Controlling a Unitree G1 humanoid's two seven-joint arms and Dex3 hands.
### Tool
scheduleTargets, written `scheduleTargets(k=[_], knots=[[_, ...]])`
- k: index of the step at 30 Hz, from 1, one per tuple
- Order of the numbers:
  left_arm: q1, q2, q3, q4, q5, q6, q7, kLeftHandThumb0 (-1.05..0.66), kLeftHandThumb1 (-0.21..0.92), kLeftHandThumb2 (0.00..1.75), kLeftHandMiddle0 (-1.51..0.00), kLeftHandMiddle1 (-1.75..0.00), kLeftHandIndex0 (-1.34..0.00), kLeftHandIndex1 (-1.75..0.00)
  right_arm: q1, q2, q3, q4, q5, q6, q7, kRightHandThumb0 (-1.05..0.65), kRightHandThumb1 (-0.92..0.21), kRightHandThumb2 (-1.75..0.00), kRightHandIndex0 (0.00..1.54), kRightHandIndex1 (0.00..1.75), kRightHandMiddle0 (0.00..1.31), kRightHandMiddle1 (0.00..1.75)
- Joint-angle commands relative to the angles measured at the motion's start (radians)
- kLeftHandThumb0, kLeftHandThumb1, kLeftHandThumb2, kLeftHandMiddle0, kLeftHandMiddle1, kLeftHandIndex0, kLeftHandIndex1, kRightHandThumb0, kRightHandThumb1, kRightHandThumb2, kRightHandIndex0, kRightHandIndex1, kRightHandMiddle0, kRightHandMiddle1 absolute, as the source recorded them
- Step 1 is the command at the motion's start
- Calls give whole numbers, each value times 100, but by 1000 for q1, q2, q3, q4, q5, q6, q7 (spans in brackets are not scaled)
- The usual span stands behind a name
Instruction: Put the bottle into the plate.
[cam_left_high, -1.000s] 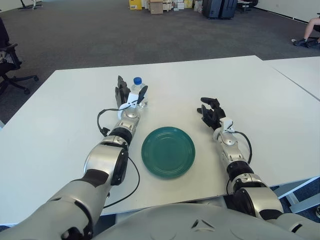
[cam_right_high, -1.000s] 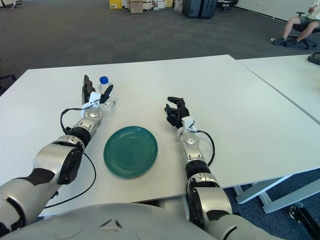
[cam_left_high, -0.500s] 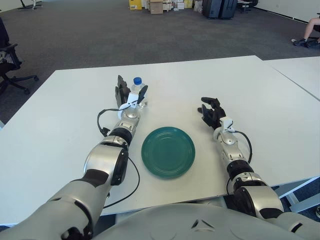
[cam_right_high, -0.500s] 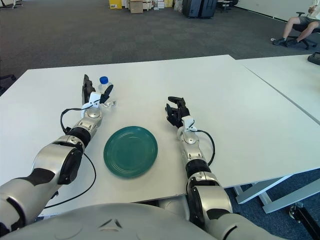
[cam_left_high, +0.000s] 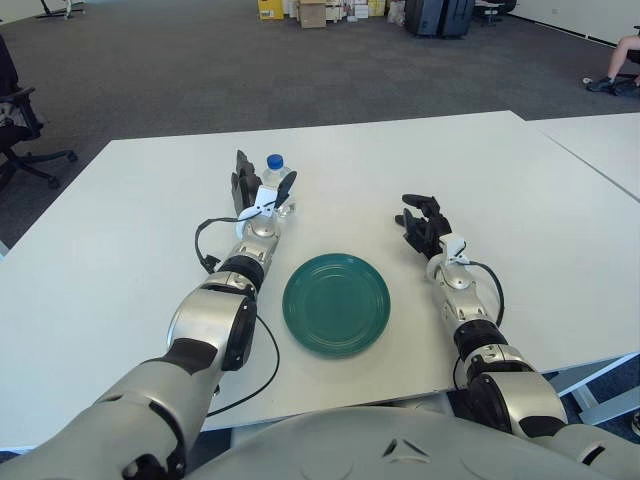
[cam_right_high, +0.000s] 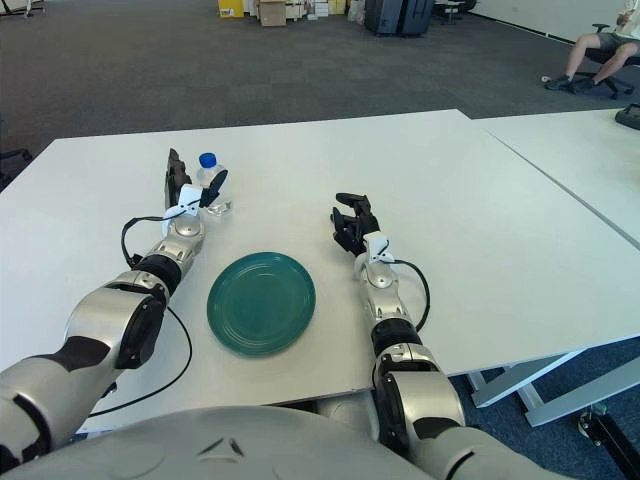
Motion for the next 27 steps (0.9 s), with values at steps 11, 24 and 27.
scheduleTargets(k=[11,24,27], knots=[[-26,6,-13,23,-5,14,-184,-105,92,12,0,0,0,0,-2,-1,8,-13,-3,8,-9,-63,-92,-69,34,73,0,102],[-34,1,-24,42,3,32,-238,-105,92,11,0,0,0,0,8,-4,13,-25,-8,15,-23,-62,-92,-72,36,74,0,100],[-34,-1,-27,45,5,38,-241,-105,92,10,0,0,0,0,8,-4,13,-25,-7,17,-25,-61,-92,-72,36,74,0,100]])
